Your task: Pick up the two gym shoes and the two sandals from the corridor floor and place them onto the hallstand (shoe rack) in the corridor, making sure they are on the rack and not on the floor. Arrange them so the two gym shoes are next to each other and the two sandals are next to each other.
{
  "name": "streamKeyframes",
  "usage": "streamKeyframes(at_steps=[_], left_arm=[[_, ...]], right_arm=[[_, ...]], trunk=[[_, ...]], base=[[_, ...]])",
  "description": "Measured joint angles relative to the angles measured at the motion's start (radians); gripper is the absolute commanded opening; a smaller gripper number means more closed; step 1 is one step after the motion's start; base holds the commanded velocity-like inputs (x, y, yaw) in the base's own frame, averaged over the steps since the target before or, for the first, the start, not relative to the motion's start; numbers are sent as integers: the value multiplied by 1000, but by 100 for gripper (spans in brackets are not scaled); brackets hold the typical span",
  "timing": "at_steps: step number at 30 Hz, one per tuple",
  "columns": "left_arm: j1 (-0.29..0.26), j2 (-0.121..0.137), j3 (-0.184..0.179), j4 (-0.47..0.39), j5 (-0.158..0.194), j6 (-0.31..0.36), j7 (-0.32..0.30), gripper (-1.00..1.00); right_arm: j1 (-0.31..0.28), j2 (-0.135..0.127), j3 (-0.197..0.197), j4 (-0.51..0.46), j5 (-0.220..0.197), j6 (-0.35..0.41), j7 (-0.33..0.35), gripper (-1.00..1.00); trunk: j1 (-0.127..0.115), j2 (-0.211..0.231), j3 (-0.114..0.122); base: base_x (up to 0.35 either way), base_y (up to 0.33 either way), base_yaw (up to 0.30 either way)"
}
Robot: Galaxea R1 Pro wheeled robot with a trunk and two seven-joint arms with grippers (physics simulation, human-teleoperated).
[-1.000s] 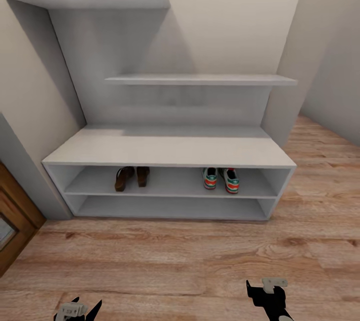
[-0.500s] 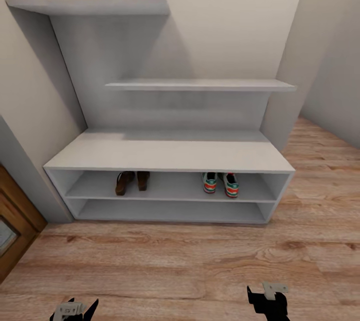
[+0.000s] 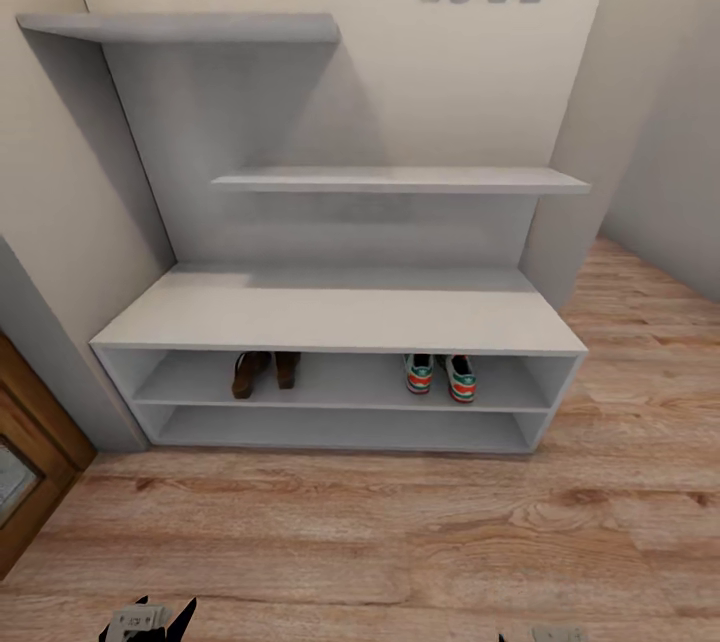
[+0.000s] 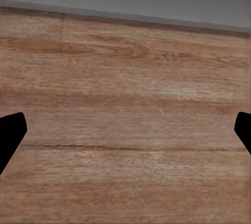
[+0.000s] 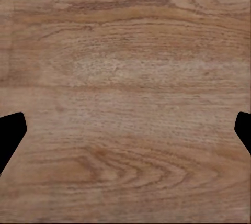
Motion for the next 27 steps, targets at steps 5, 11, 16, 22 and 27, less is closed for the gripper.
streamKeyframes(at_steps=[5,11,16,22,27], left_arm=[[0,0,1,-1,1,-1,0,100],[0,0,1,-1,1,0,0,100],[0,-1,0,-1,0,0,0,100],[0,-1,0,-1,0,-1,0,100],[0,-1,0,-2,0,-1,0,100]], right_arm=[[17,2,0,-1,0,0,0,100],[19,3,0,-1,0,0,0,100],[20,3,0,-1,0,0,0,100],[20,3,0,-1,0,0,0,100],[20,3,0,-1,0,0,0,100]], trunk=[[-19,35,16],[-42,77,34],[-61,112,50],[-84,154,69],[-104,189,85]], base=[[0,0,0],[0,0,0],[0,0,0],[0,0,0],[0,0,0]])
